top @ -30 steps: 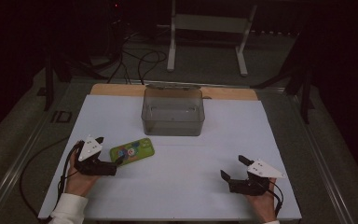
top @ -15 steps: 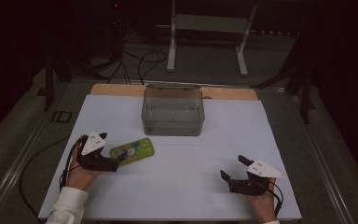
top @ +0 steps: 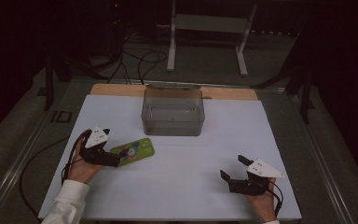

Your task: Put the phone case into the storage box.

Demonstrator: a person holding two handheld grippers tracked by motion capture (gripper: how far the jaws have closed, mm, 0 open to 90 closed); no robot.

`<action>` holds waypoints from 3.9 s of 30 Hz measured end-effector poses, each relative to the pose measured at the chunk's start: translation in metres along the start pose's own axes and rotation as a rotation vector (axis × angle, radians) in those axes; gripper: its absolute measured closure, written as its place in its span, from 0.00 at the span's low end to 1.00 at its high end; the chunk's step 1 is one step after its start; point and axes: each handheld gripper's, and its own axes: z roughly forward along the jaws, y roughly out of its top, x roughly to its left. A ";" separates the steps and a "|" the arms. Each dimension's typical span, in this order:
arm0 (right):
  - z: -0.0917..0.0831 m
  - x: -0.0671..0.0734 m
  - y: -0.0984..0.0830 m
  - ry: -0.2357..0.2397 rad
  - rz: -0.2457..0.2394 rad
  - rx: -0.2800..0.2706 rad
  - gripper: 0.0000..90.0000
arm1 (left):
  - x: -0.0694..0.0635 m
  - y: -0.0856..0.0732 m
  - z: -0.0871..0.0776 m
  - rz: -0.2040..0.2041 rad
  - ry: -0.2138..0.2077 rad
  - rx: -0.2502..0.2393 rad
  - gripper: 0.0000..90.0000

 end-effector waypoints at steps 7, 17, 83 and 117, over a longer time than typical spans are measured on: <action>0.000 0.000 0.000 -0.001 0.000 0.000 0.10 | 0.005 0.003 0.004 0.007 0.003 0.012 0.00; 0.000 0.000 0.000 0.002 0.001 -0.001 0.10 | 0.009 0.002 0.015 0.027 -0.006 0.057 0.00; 0.002 0.000 0.000 0.010 -0.005 0.008 0.10 | 0.012 -0.012 0.076 0.110 -0.254 0.536 0.12; 0.002 0.000 0.000 0.010 -0.003 0.009 0.10 | 0.001 0.005 0.057 0.078 -0.222 0.427 0.18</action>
